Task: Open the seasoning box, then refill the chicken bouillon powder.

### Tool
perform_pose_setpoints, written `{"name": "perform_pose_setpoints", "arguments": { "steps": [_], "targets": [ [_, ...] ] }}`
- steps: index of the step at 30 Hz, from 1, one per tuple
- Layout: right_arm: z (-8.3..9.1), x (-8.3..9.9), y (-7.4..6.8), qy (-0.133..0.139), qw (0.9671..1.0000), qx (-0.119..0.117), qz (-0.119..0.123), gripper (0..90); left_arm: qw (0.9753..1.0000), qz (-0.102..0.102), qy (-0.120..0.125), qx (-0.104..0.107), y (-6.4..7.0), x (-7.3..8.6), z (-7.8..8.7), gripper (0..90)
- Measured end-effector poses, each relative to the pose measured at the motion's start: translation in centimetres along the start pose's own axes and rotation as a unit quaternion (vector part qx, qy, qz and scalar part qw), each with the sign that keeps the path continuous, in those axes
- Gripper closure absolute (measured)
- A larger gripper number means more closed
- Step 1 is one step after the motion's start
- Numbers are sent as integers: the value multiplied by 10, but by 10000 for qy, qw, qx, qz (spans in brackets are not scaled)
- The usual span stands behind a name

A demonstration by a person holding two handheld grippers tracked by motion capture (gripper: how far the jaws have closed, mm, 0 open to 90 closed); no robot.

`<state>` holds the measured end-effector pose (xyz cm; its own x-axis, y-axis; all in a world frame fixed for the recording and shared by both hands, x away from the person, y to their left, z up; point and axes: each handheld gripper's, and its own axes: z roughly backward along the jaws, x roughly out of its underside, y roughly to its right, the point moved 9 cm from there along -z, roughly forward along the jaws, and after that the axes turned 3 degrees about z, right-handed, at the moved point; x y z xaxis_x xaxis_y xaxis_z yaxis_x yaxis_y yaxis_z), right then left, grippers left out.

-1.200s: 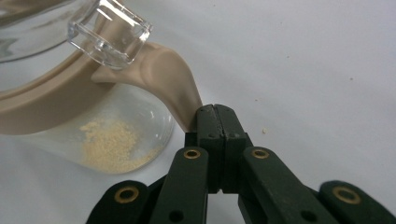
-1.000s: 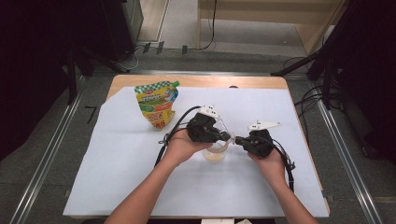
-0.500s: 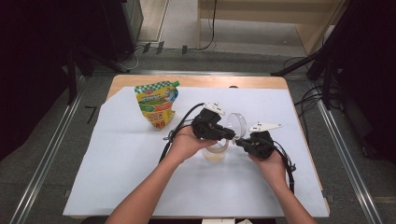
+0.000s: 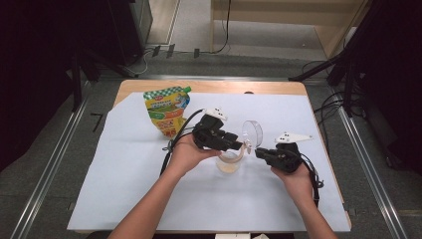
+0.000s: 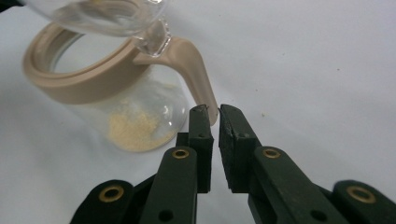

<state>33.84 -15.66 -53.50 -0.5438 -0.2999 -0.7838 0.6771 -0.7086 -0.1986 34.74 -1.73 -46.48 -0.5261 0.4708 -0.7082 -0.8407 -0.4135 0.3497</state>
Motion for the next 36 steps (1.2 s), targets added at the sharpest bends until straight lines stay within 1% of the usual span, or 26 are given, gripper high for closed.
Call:
{"name": "perform_pose_setpoints", "arguments": {
  "steps": [1,4,6,8,10,11,15,17,18,21,24,27,30,33,36],
  "targets": [
    [3,1,-1,44,10000,-13,18,834,10000,26,14,-13,-1,1,2,612],
    [11,3,-7,62,9999,-107,-19,789,10000,-4,82,-46,-3,2,9,565],
    [14,5,-13,74,9998,-179,-21,761,10000,26,82,-24,-2,4,14,536],
    [17,7,-18,40,9998,-174,16,738,10000,19,74,42,-1,7,19,480],
    [18,8,-24,45,9997,-218,42,699,10000,47,27,81,-1,10,22,473],
    [19,10,-28,32,9996,-262,37,682,10000,45,-24,52,-2,11,24,469],
    [20,17,-42,22,9989,-466,29,596,9999,100,-66,36,-5,17,33,457],
    [19,19,-49,23,9984,-548,101,555,9999,147,-70,-15,-9,19,37,449],
    [19,19,-52,16,9982,-592,127,554,9998,205,-54,-28,-11,20,41,446],
    [15,21,-60,-48,9971,-688,311,534,9995,309,15,-62,-16,23,49,437],
    [12,21,-62,-87,9967,-705,387,522,9993,366,54,-97,-21,26,58,434],
    [10,20,-62,-111,9965,-726,402,521,9990,417,39,-133,-25,30,65,428],
    [9,19,-62,-101,9963,-752,393,521,9987,471,92,-179,-30,32,73,428],
    [8,18,-61,-108,9962,-756,427,520,9983,523,154,-200,-32,34,80,425],
    [6,17,-62,-127,9960,-757,454,520,9981,545,164,-225,-34,36,87,416]
  ]
}}
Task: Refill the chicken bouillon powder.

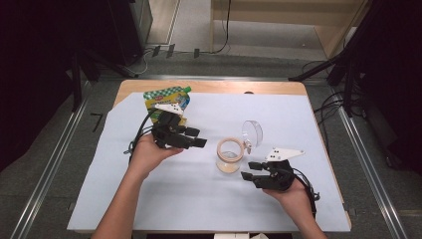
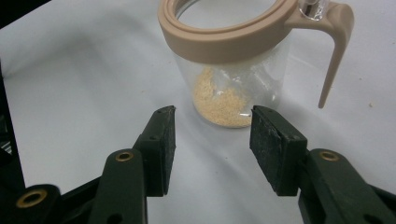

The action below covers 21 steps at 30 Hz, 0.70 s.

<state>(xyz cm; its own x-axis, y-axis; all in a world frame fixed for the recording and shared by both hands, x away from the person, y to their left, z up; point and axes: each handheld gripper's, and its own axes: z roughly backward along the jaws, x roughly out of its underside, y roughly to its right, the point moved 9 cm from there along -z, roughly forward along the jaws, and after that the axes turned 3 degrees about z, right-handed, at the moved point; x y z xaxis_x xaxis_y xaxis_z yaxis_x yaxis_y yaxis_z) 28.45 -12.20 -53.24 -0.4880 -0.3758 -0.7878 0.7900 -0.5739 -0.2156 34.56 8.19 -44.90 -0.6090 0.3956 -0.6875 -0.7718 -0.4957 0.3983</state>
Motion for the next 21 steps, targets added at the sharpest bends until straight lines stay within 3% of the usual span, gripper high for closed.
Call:
{"name": "perform_pose_setpoints", "arguments": {
  "steps": [14,21],
  "targets": [
    [-9,-4,-7,-66,9998,-145,106,516,9991,259,206,-281,-20,7,37,412],
    [-13,-4,-10,-123,9996,-181,188,509,9972,402,228,-580,-34,15,55,410]
  ]
}}
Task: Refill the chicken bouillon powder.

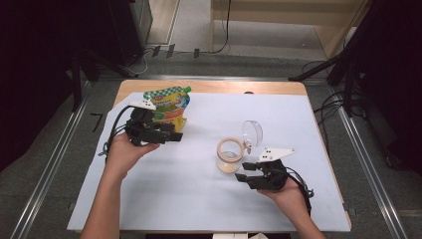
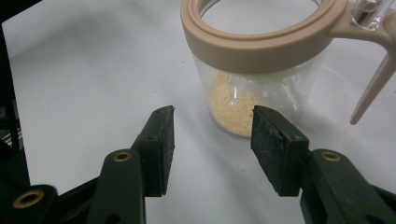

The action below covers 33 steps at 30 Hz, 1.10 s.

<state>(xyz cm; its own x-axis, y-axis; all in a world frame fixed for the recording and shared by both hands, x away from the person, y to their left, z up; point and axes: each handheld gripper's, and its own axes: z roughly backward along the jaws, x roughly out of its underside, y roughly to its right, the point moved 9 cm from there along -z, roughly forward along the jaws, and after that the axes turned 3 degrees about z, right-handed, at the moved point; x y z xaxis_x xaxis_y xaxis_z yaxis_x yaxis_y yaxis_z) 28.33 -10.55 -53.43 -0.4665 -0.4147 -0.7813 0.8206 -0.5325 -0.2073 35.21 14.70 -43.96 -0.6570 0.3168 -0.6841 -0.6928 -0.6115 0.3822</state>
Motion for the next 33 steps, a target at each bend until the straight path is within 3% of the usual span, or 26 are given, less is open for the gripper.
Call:
{"name": "perform_pose_setpoints", "arguments": {
  "steps": [5,14,24,27,29,33],
  "targets": [
    [-2,0,0,-26,10000,-22,8,507,9999,56,140,-52,-11,2,10,411],
    [-5,1,-2,-95,9999,-45,50,502,9990,57,289,-346,-38,2,21,398],
    [-8,4,-6,-153,9998,-55,68,502,9960,361,449,-684,-73,6,39,401],
    [-9,6,-7,-183,9998,-62,85,502,9952,357,460,-783,-81,2,37,395],
    [-9,7,-8,-210,9997,-40,87,501,9951,380,540,-731,-82,-1,35,400],
    [-7,9,-8,-200,9998,-17,73,501,9952,329,434,-811,-87,-7,27,409]
  ]
}}
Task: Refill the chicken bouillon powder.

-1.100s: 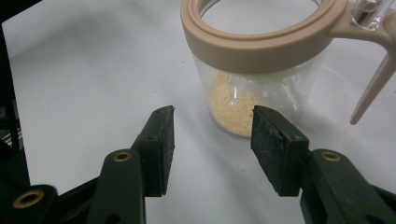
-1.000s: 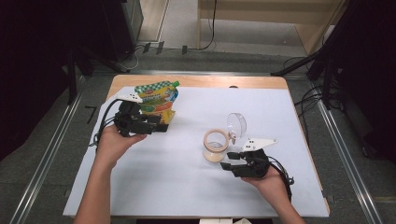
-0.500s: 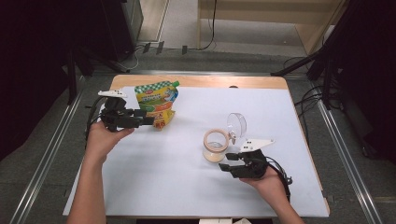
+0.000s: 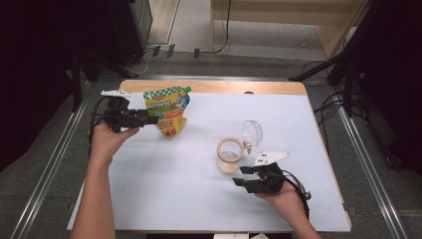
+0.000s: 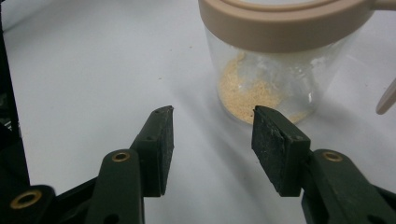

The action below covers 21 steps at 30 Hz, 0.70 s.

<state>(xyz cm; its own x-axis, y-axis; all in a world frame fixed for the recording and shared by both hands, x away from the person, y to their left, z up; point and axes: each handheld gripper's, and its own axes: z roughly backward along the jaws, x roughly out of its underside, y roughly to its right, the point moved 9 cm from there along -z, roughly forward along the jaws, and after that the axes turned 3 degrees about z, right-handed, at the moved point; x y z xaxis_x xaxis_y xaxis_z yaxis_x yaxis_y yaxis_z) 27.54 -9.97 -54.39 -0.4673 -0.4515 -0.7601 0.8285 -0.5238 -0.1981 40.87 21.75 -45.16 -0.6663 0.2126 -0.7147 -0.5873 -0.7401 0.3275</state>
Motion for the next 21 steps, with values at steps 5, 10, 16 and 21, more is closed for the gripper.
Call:
{"name": "perform_pose_setpoints", "arguments": {
  "steps": [5,10,16,21],
  "targets": [
    [2,3,0,-8,10000,45,-40,500,9999,-64,79,37,2,-9,-10,420],
    [1,5,-4,-9,10000,30,19,500,9996,-237,122,-125,5,-18,-17,461],
    [-1,3,-12,89,9998,-12,171,500,9998,57,189,11,7,-22,-31,550],
    [-2,0,-19,142,9996,-124,225,498,9999,91,118,11,11,-19,-38,694]
  ]
}}
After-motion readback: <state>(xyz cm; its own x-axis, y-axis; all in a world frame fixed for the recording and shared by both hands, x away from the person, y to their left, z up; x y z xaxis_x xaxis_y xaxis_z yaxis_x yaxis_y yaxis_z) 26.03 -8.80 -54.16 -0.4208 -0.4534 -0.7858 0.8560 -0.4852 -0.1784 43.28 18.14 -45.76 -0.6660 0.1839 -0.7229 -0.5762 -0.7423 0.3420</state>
